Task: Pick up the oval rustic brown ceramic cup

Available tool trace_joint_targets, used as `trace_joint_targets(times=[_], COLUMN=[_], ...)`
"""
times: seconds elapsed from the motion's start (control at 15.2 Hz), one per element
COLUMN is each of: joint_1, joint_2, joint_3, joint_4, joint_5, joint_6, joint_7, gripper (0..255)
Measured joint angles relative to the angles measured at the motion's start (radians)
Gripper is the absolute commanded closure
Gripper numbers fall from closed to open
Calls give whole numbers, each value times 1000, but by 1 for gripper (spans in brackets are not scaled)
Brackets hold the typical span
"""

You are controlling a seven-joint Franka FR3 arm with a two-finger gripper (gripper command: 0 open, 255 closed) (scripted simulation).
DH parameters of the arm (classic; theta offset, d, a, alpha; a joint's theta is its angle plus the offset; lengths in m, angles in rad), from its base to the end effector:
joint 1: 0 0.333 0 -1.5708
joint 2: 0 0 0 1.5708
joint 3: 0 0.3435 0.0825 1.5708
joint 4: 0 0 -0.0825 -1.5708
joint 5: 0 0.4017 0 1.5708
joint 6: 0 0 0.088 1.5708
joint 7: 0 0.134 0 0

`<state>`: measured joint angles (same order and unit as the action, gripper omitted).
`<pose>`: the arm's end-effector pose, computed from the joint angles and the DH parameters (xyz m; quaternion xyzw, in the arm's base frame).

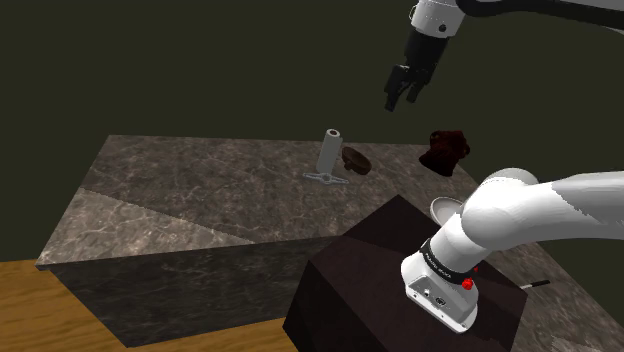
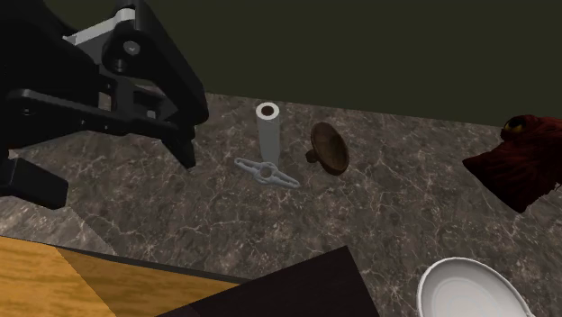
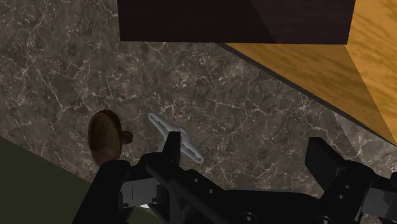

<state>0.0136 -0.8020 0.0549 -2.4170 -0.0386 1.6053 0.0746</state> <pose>0.3017 0.0196 0.5608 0.9992 -0.0107 -0.0028 0.0392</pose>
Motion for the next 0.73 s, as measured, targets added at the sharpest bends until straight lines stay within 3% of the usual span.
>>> trace_joint_targets(times=[0.2, 0.73], joint_1=[-7, -67], joint_2=[16, 180], joint_3=[-9, -87], joint_4=[-24, -112], joint_5=[-7, -66], joint_6=[41, 305], joint_7=[-2, -40], gripper=[0, 0])
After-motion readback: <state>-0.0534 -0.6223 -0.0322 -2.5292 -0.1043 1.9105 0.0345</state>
